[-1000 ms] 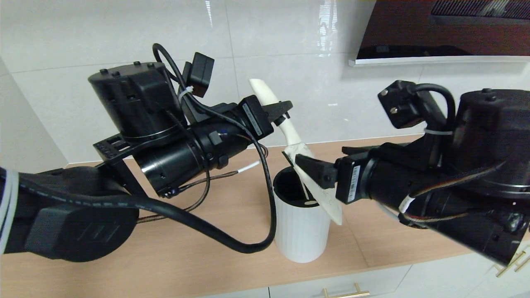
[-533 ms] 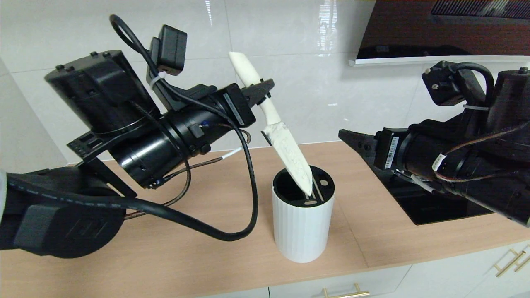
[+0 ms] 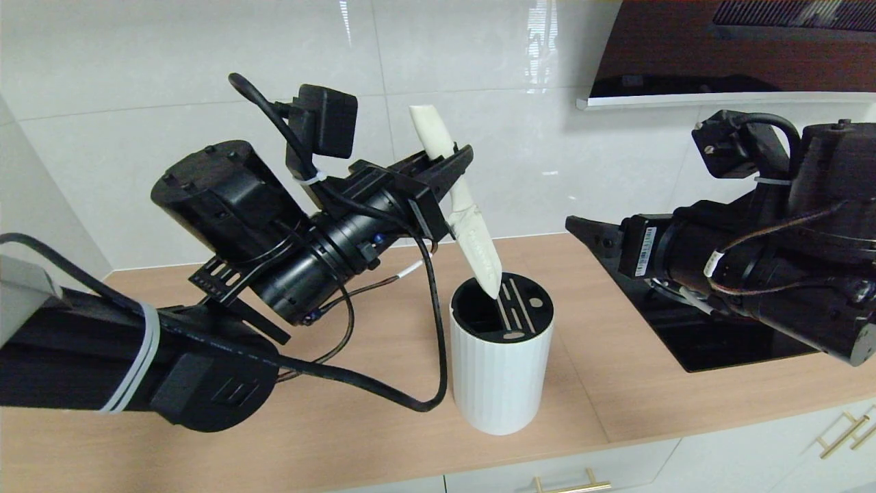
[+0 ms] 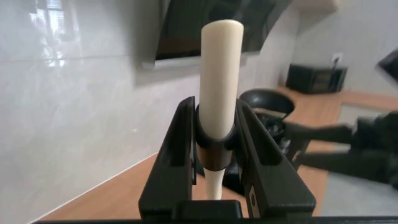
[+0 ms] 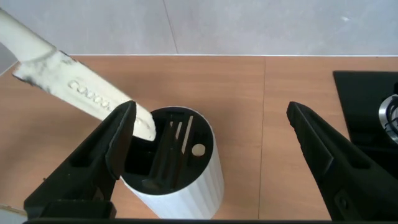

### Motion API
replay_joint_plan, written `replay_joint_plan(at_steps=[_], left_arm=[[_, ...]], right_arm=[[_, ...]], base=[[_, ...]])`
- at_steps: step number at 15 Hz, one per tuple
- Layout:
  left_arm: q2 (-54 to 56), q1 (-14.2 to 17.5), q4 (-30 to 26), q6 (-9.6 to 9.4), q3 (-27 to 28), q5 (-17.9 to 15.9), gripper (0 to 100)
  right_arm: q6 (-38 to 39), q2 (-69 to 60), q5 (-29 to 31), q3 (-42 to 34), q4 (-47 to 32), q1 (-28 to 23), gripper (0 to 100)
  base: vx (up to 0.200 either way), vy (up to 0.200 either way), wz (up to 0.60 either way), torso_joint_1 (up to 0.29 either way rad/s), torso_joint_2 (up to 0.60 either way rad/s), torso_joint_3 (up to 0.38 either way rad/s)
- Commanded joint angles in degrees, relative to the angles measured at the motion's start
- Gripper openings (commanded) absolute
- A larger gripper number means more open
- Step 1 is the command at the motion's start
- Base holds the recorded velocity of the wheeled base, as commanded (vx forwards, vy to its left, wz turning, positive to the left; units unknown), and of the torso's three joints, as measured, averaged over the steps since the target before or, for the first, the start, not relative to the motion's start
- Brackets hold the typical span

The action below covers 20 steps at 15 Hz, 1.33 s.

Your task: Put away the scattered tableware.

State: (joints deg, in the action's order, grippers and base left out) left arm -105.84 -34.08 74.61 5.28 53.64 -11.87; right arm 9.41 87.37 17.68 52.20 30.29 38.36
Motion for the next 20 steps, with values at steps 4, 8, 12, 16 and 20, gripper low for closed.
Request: replay_joint_plan(at_steps=[4, 8, 12, 16, 20], left_arm=[[0.72, -0.98, 0.01, -1.59, -1.26, 0.01, 0], [1.25, -1.42, -1.57, -3.08, -2.57, -0.08, 0], [1.34, -1.77, -2.89, -3.7, -3.63, -0.08, 0], [1.78, -2.92, -5.0, -3.78, -4.86, -0.08, 0], [0.11, -3.88, -5.35, -3.78, -5.47, 0.01, 0]], right_arm=[[-0.01, 0.87, 0.08, 0.01, 0.03, -0.04, 100], [-0.01, 1.05, 0.08, 0.01, 0.03, 0.04, 100], [-0.01, 1.22, -0.01, -0.08, 0.03, 0.04, 100], [-0.01, 1.4, 0.08, -0.17, 0.03, -0.04, 100], [-0.01, 1.58, 0.08, -0.17, 0.03, 0.04, 100]], base=[[0.0, 0.0, 0.0, 0.0, 0.0, 0.0], [0.0, 0.0, 0.0, 0.0, 0.0, 0.0], [0.0, 0.0, 0.0, 0.0, 0.0, 0.0], [0.0, 0.0, 0.0, 0.0, 0.0, 0.0], [0.0, 0.0, 0.0, 0.0, 0.0, 0.0]])
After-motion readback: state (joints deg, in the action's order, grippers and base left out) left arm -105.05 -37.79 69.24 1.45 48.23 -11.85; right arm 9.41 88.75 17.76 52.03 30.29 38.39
